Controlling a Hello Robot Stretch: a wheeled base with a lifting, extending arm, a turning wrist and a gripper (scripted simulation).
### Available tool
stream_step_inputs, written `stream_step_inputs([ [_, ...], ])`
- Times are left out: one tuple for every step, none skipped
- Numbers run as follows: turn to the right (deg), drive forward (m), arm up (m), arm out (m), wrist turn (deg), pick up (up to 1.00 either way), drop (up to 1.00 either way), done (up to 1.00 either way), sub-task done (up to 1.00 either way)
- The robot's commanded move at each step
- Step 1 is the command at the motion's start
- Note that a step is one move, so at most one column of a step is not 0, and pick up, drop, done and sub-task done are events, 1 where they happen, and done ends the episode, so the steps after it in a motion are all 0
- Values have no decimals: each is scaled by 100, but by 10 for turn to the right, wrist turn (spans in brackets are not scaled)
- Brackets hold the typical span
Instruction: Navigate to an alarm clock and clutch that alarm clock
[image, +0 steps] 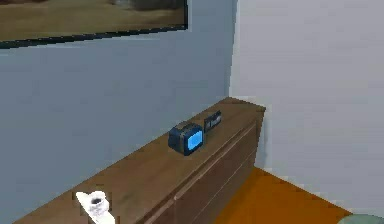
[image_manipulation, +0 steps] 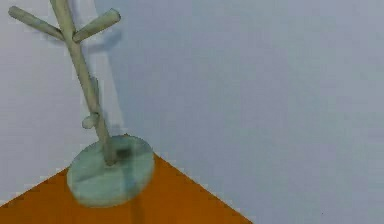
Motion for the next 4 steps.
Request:
stream_step_inputs([
  [210,0,0,0,0,0,0,0,0],
  [0,85,0,0,0,0,0,0,0],
  [-450,0,0,0,0,0,0,0,0],
  [-450,0,0,0,0,0,0,0,0],
])
